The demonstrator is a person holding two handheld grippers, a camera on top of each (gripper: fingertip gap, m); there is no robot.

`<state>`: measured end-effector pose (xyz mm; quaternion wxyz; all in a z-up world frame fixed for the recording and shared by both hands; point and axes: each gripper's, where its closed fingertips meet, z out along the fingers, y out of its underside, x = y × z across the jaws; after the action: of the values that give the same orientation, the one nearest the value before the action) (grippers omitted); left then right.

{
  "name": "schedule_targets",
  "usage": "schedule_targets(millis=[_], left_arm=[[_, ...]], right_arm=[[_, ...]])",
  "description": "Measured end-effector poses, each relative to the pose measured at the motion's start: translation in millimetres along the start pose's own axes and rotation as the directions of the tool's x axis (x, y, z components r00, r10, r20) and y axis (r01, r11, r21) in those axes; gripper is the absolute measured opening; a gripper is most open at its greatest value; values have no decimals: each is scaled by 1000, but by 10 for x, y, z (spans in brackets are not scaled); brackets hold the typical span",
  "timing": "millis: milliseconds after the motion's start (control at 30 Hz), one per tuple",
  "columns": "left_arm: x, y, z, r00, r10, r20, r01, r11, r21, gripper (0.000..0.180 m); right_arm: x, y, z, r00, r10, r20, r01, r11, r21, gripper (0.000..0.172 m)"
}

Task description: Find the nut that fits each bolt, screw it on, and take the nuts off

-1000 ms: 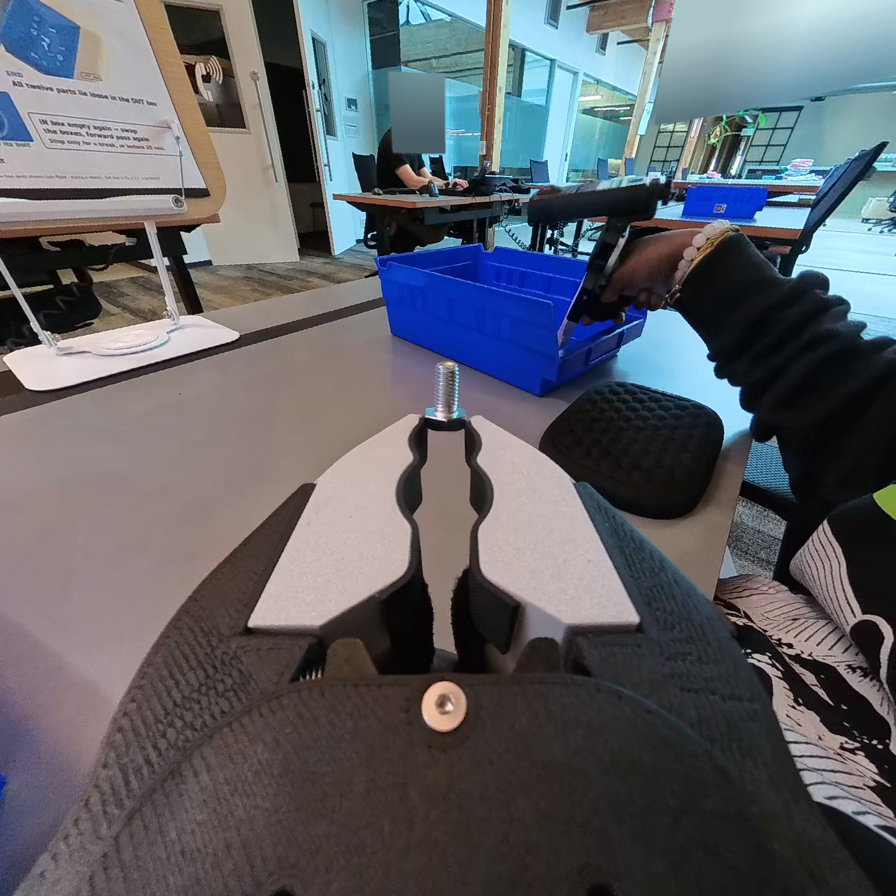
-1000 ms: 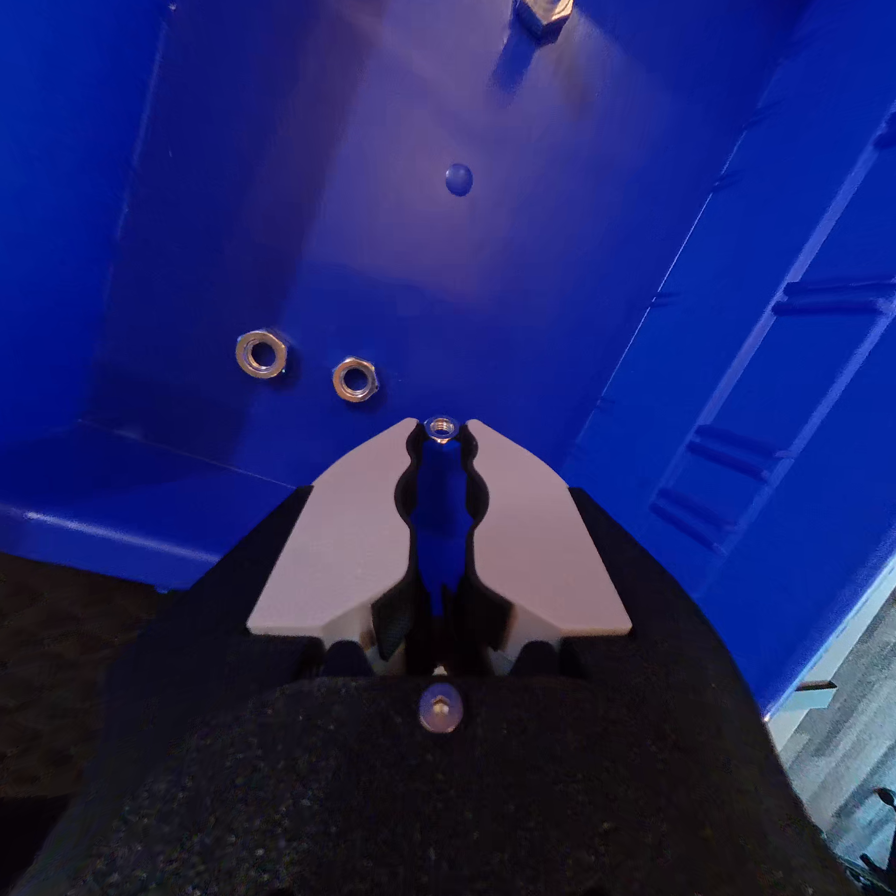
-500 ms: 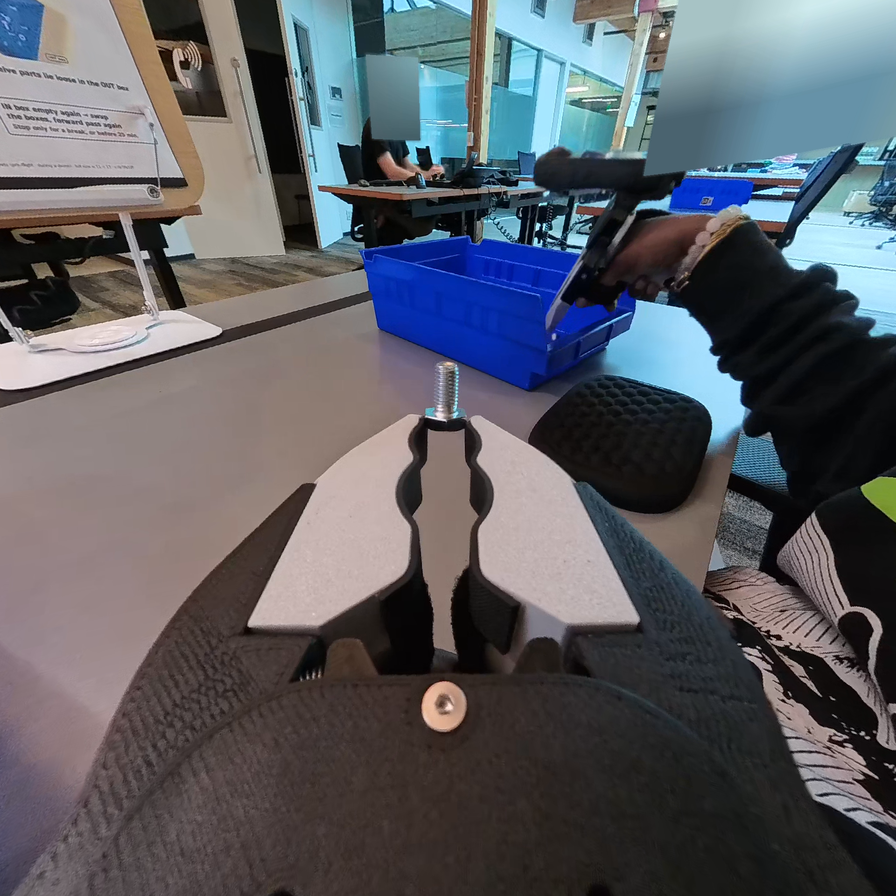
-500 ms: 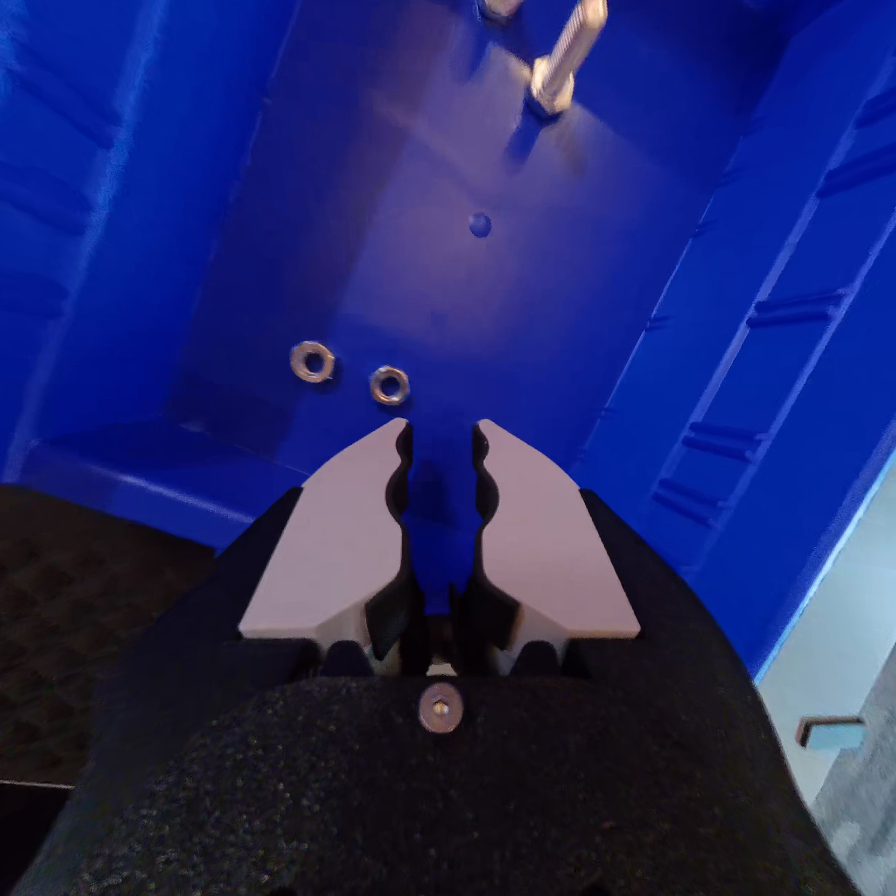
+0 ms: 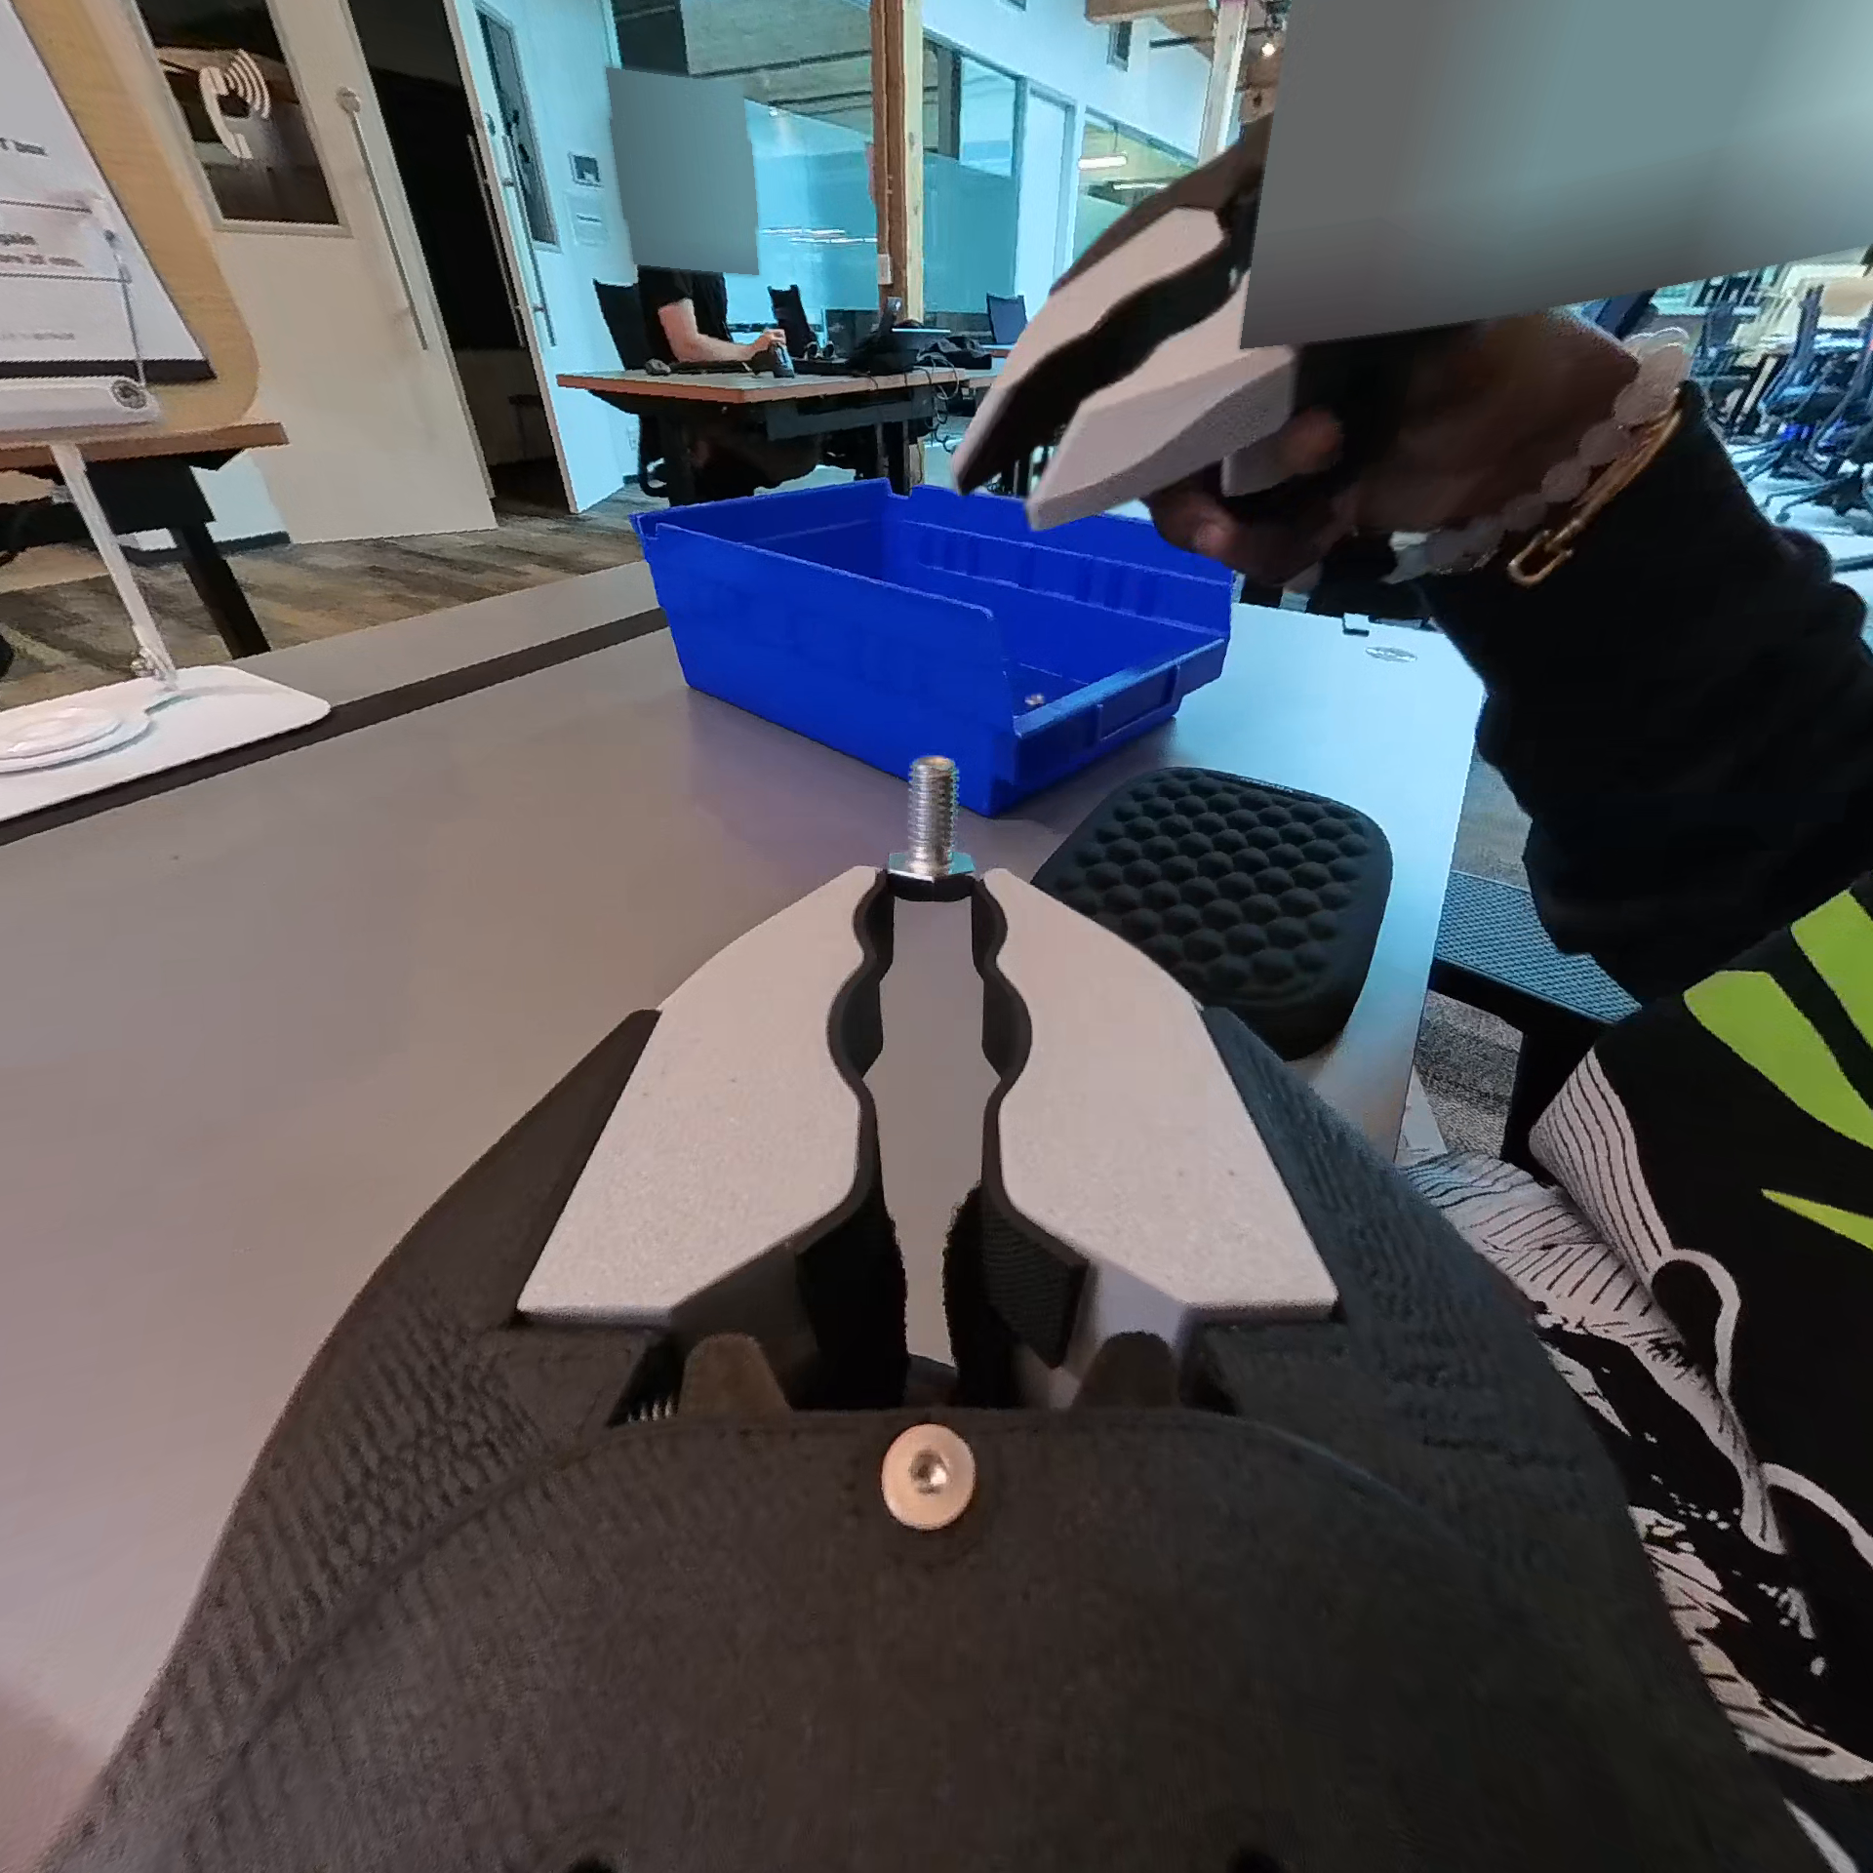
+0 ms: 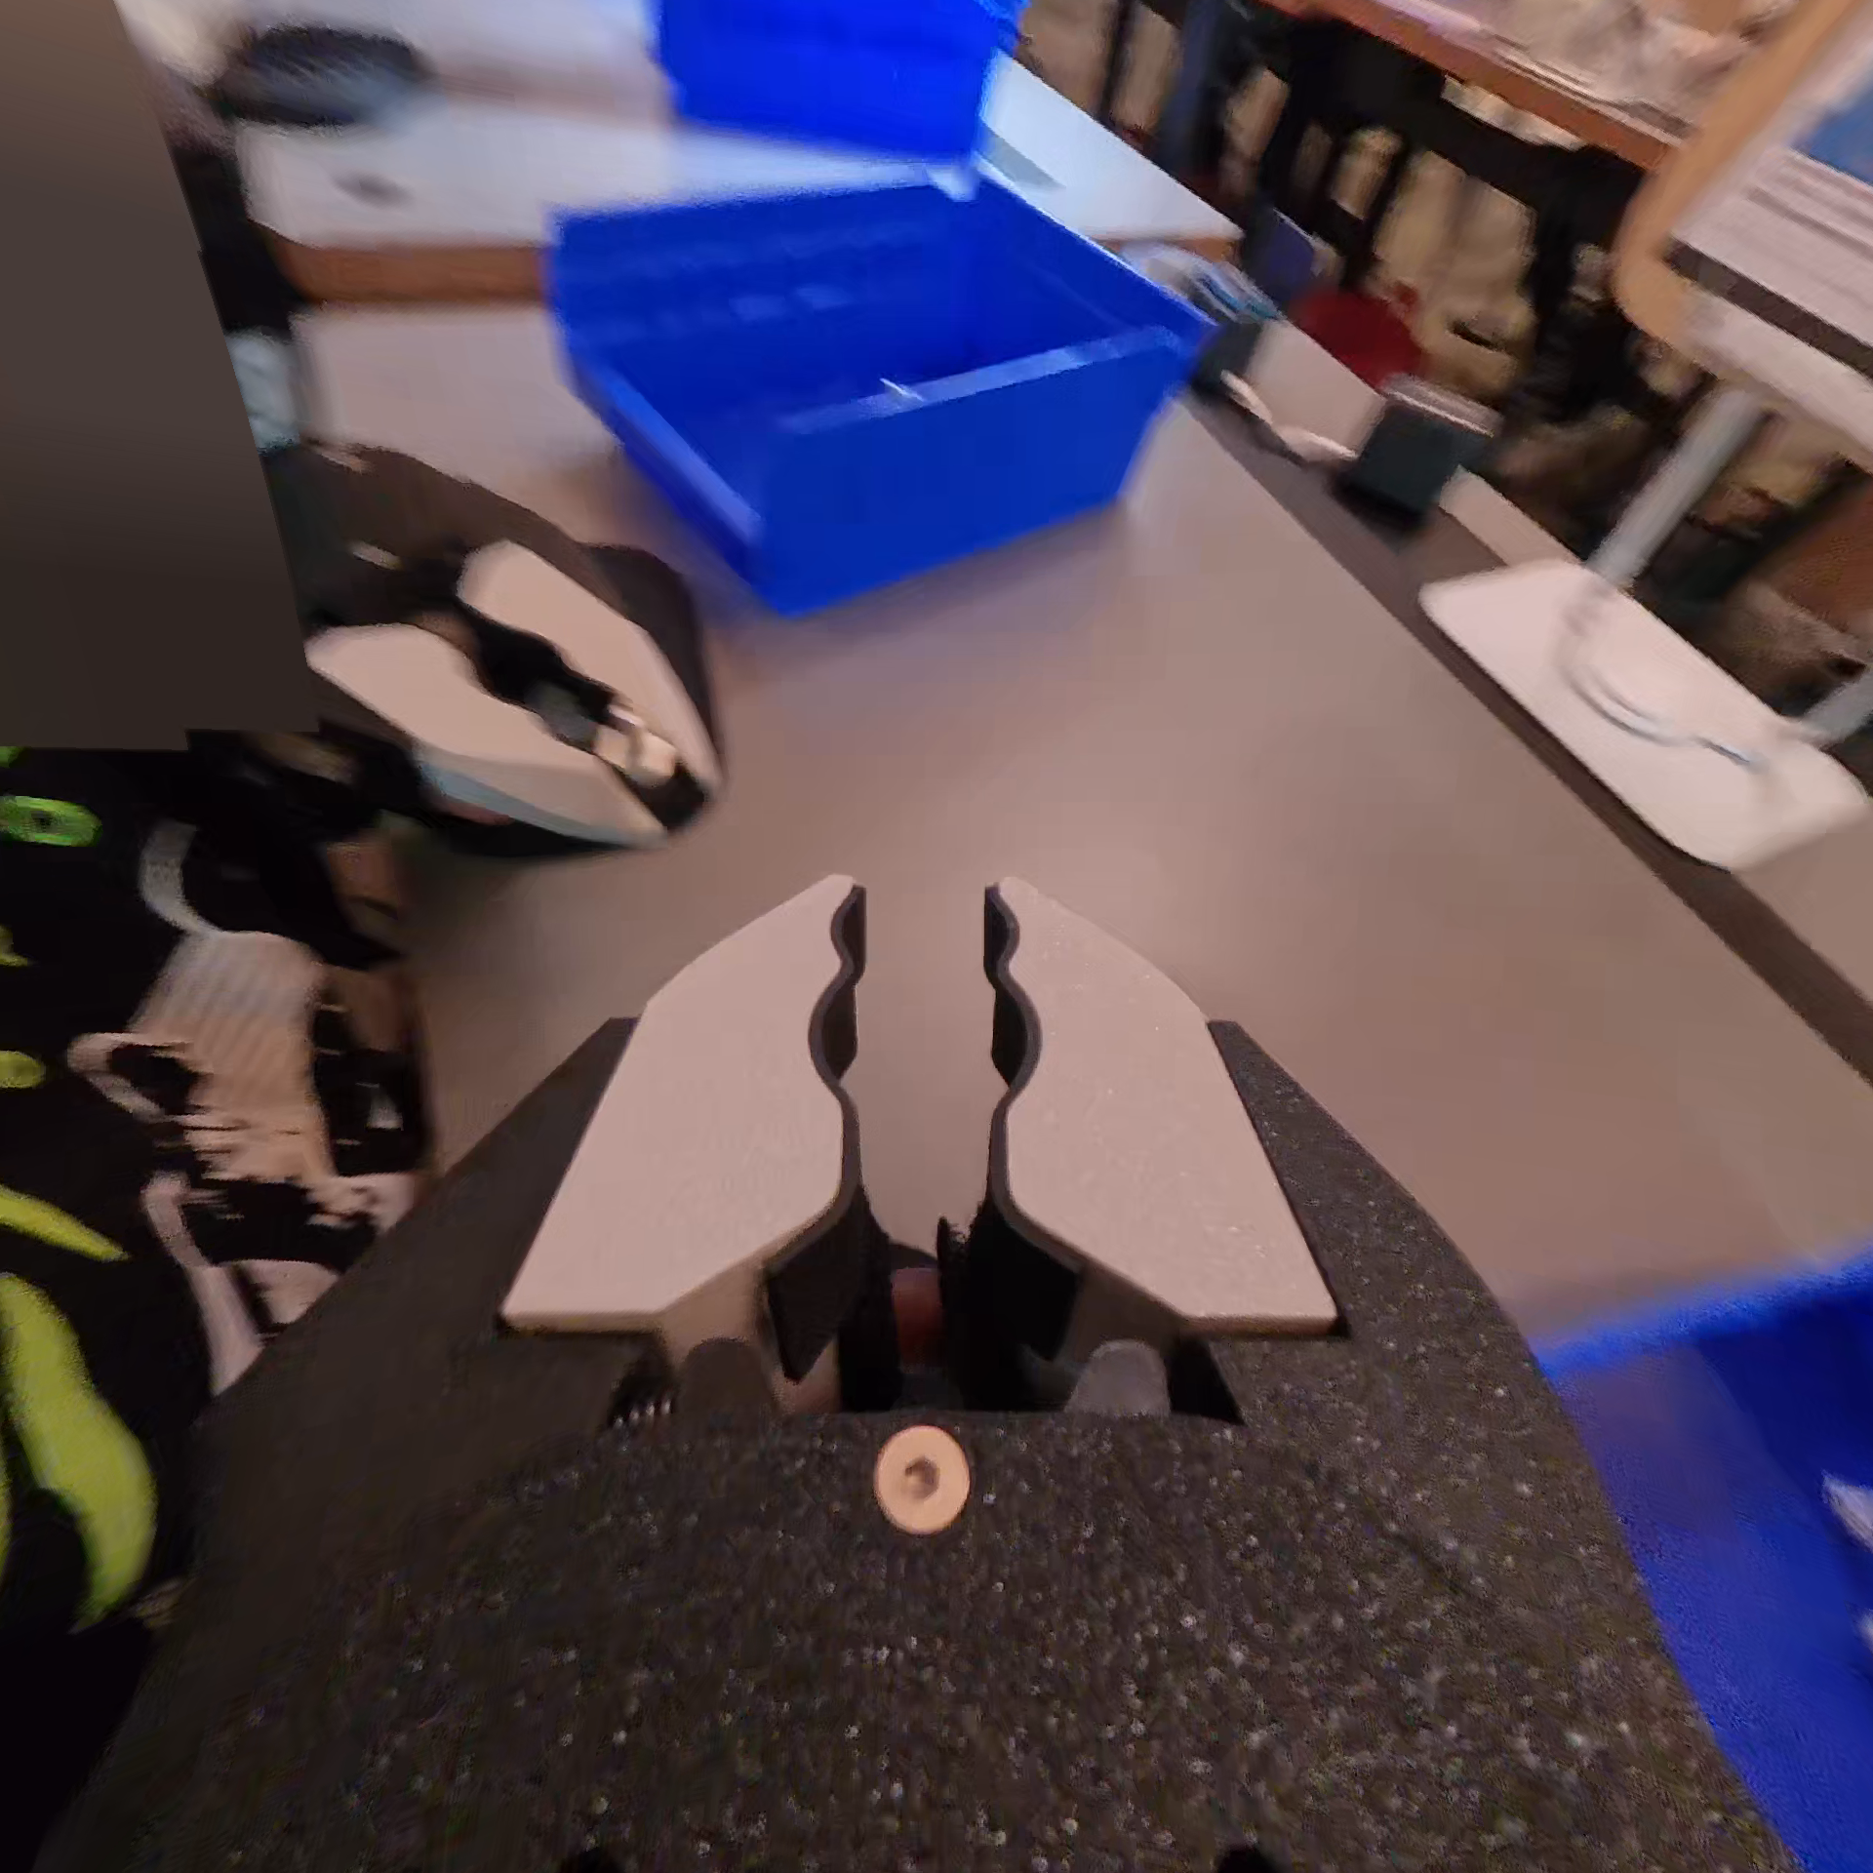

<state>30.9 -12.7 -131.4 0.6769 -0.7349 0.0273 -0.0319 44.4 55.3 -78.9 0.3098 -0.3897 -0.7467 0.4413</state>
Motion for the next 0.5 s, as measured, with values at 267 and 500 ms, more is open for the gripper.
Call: schedule_targets(millis=[267,500], left_arm=[[31,-25,2,1000,15,-4,-15,1000,4,15],[108,-55,36,999,38,-27,-38,999,12,15]], right_arm=[[-397,-115,156,987,-24,158,16,999,48,22],[-671,-213,266,956,-12,293,-16,995,94,19]])
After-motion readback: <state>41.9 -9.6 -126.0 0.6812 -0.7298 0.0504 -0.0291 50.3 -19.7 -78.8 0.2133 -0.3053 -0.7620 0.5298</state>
